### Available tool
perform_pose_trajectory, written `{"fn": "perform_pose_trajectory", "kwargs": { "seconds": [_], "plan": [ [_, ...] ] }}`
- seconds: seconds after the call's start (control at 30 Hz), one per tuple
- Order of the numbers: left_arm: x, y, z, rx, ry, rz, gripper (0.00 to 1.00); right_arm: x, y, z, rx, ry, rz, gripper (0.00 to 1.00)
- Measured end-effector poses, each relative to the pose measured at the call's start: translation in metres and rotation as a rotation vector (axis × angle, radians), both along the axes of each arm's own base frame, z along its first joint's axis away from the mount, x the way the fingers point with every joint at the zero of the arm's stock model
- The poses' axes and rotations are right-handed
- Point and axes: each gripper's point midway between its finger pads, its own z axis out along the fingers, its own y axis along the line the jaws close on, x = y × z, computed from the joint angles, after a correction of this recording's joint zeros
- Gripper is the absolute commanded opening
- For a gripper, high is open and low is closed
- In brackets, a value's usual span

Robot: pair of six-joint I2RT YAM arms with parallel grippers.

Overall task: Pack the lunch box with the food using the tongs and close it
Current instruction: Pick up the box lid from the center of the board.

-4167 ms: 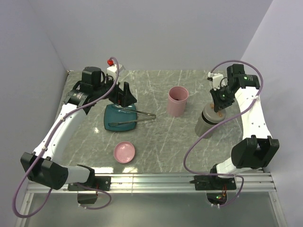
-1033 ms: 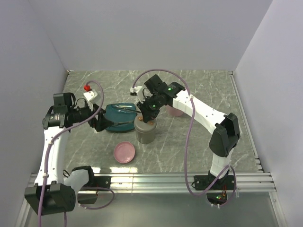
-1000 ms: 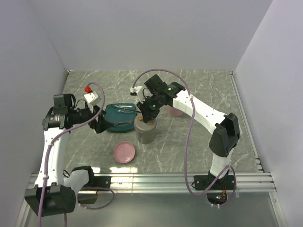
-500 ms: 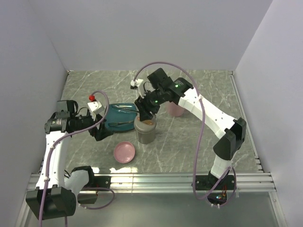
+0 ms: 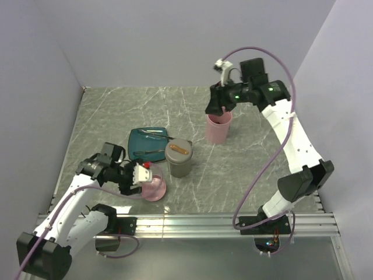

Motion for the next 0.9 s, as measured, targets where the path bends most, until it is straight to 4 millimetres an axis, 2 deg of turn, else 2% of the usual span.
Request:
{"fn": "perform_pose_trajectory", "kwargs": {
  "seconds": [0.1,0.27,0.53,0.73,0.87,0.9],
  "plan": [
    [-0.010,-0.005,-0.019,0.076,-0.044,-0.153,0.74,0.004,-0.027,0.004,0.014,0.000,-0.071,0.64],
    [-0.025,-0.007,-0.050,0.212,-0.063,-0.369,0.67,-0.004,-0.044,0.010,0.030,-0.009,-0.105,0.66],
    [-0.030,-0.025,-0.073,0.322,-0.108,-0.561,0.54,-0.007,-0.045,0.013,0.051,-0.007,-0.106,0.70],
    [-0.041,-0.024,-0.089,0.371,-0.098,-0.614,0.44,-0.006,-0.047,0.014,0.059,-0.002,-0.113,0.70],
    [-0.042,-0.028,-0.090,0.370,-0.087,-0.602,0.28,-0.004,-0.048,0.012,0.061,0.000,-0.116,0.70],
    [-0.042,-0.029,-0.090,0.368,-0.086,-0.601,0.20,-0.004,-0.048,0.011,0.060,0.003,-0.116,0.70]
  ]
}}
